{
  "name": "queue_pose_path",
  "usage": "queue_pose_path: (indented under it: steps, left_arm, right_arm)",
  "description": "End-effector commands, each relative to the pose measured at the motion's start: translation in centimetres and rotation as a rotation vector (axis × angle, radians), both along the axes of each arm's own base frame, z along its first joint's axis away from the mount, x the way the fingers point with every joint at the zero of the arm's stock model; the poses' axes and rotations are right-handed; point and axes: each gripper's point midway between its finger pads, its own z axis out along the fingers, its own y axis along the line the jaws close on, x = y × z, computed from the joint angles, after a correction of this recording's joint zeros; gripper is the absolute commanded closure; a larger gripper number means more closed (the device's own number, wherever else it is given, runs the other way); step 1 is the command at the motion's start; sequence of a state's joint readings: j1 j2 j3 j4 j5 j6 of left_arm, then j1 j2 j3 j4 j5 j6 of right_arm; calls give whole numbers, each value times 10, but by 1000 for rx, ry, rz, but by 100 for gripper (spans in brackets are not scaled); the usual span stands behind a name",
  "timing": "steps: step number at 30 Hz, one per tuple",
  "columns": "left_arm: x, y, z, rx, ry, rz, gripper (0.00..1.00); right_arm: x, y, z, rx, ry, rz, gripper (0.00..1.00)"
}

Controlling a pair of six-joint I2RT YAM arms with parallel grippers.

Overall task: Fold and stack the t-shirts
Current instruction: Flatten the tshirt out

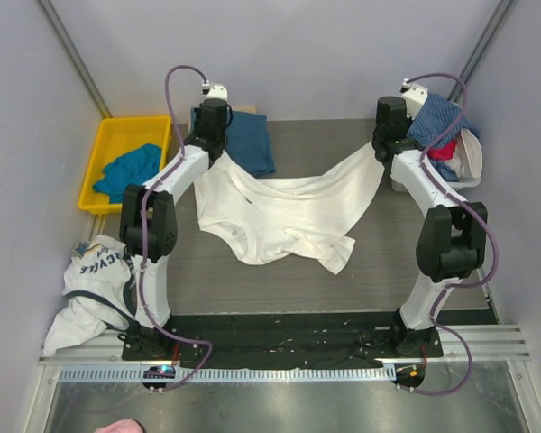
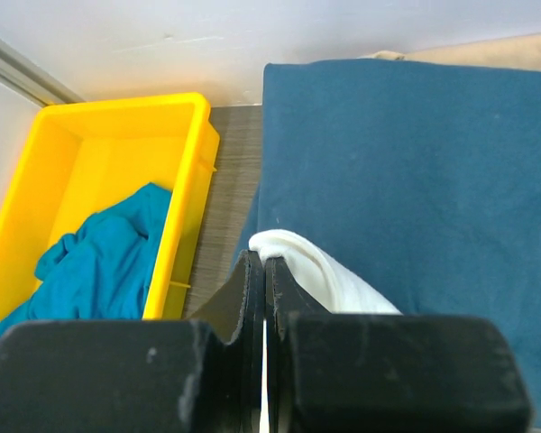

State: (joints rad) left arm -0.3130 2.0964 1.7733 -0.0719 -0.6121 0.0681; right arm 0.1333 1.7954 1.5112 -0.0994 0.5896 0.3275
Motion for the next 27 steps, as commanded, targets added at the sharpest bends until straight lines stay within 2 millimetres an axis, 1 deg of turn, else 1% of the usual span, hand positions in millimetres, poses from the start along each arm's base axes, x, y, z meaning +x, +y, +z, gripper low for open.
queue_pose_path:
  steps: [1, 3, 4, 5, 6, 7, 8, 10, 11, 12, 14, 15, 18, 21, 22, 23, 24, 25, 27]
  left_arm:
    - [-7, 2, 82, -67, -159, 5, 100]
    - [-23, 3, 105, -97, -182, -11, 100]
    - [-38, 3, 138, -135, -231, -36, 100]
    - [-50, 4, 148, -144, -227, -45, 100]
    - [-60, 4, 162, -151, -243, -57, 100]
    - [-74, -1, 179, -163, -268, -79, 100]
    - [-97, 3, 207, -178, -312, -88, 100]
    - [-123, 0, 236, -191, -362, -118, 100]
    - [-146, 6, 261, -206, -405, -125, 100]
    - [-157, 9, 273, -213, -426, -129, 100]
    - [-177, 16, 291, -226, -463, -131, 100]
    - [-193, 23, 306, -237, -499, -128, 100]
    - [-215, 36, 322, -233, -545, -106, 100]
    - [-225, 42, 318, -215, -509, -92, 100]
    - [-237, 48, 324, -223, -526, -90, 100]
    - [-246, 51, 327, -229, -533, -90, 100]
    - [-254, 55, 329, -232, -541, -85, 100]
    - [-274, 64, 345, -253, -585, -73, 100]
    - [-293, 73, 350, -257, -579, -67, 100]
  right_arm:
    - [-14, -4, 67, 3, -145, 4, 99]
    - [-26, 0, 84, 5, -172, 44, 99]
    - [-30, 7, 95, 15, -189, 93, 99]
    - [-46, 7, 122, 21, -233, 111, 99]
    - [-54, 11, 137, 23, -258, 139, 99]
    - [-62, 15, 151, 27, -285, 167, 99]
    - [-80, 19, 178, 32, -338, 209, 99]
    - [-99, 21, 209, 25, -393, 235, 99]
    - [-108, 22, 218, 24, -406, 248, 99]
    - [-123, 20, 241, 15, -451, 252, 99]
    - [-136, 20, 256, 11, -482, 269, 99]
    - [-147, 19, 267, 8, -512, 269, 99]
    - [-152, 18, 269, 7, -506, 266, 99]
    - [-159, 22, 266, 22, -490, 290, 99]
    - [-169, 21, 273, 24, -512, 294, 99]
    - [-175, 20, 274, 26, -513, 294, 99]
    - [-182, 20, 279, 25, -522, 295, 99]
    - [-193, 18, 287, 20, -537, 296, 99]
    - [-213, 16, 303, 17, -555, 302, 99]
